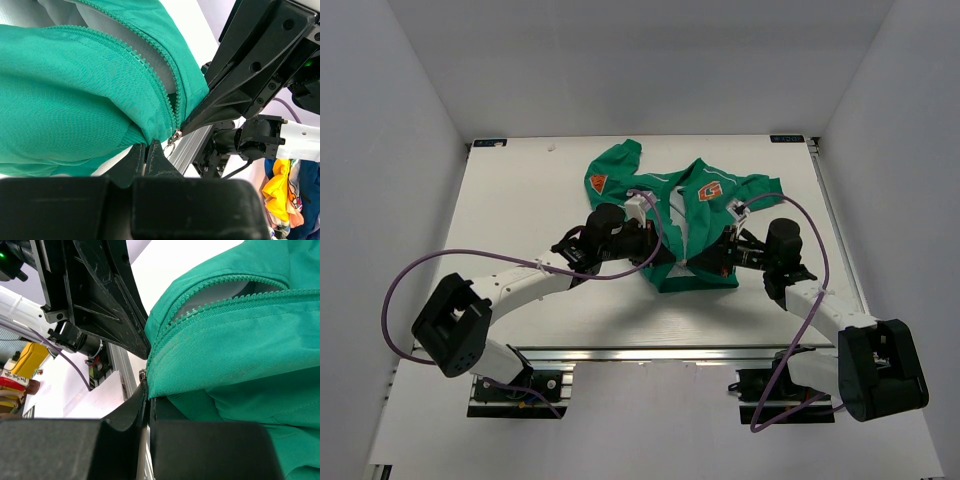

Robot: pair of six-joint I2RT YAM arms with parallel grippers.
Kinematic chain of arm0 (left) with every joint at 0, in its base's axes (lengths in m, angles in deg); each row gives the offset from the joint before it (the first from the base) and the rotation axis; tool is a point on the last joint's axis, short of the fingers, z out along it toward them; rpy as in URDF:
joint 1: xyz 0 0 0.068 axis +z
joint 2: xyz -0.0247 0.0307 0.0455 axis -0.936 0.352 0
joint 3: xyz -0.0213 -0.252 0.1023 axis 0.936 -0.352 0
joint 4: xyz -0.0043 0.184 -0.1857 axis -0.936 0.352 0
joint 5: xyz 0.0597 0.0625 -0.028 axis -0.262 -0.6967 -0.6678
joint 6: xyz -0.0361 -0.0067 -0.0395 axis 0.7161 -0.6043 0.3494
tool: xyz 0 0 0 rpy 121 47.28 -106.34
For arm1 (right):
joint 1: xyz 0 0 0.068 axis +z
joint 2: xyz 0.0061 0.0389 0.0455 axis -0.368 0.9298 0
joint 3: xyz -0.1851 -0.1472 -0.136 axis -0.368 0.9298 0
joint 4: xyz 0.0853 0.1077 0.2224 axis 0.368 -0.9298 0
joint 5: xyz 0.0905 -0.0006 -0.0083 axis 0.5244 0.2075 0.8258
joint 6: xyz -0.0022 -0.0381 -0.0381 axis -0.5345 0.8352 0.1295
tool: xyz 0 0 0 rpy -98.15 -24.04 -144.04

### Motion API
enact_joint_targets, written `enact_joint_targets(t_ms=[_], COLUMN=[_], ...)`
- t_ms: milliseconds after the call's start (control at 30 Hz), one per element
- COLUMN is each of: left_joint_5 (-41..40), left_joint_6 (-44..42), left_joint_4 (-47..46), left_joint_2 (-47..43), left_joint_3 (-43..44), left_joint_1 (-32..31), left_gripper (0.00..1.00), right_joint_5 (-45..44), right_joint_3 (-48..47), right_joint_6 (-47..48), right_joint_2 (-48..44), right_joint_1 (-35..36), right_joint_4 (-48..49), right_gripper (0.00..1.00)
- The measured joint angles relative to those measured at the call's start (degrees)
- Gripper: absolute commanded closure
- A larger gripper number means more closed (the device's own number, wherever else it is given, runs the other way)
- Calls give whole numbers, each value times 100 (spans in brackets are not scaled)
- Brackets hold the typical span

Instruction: Zip up the jacket

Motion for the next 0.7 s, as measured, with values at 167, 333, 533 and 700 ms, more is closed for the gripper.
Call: enact_joint_targets(t_ms=[167, 333, 533, 700], left_joint_5=[24, 37, 44, 63], left_joint_6=[4, 2, 2, -4], left_joint_4=[-79, -232, -313, -343], left_joint_2=[0, -2, -13, -33], left_joint_3=[-2, -35, -131, -175], left_joint_1=[0, 4, 4, 4], left_gripper=[100, 100, 100, 100], right_joint_5=[-42, -133, -264, -415], right_joint_3=[2, 2, 2, -4], right_joint_6=[-142, -289, -501, -581], right_joint_2=[0, 0, 0, 0], right_joint_1=[0, 0, 0, 0], right_joint_4=[87, 136, 129, -48], right_gripper=[100, 100, 100, 100])
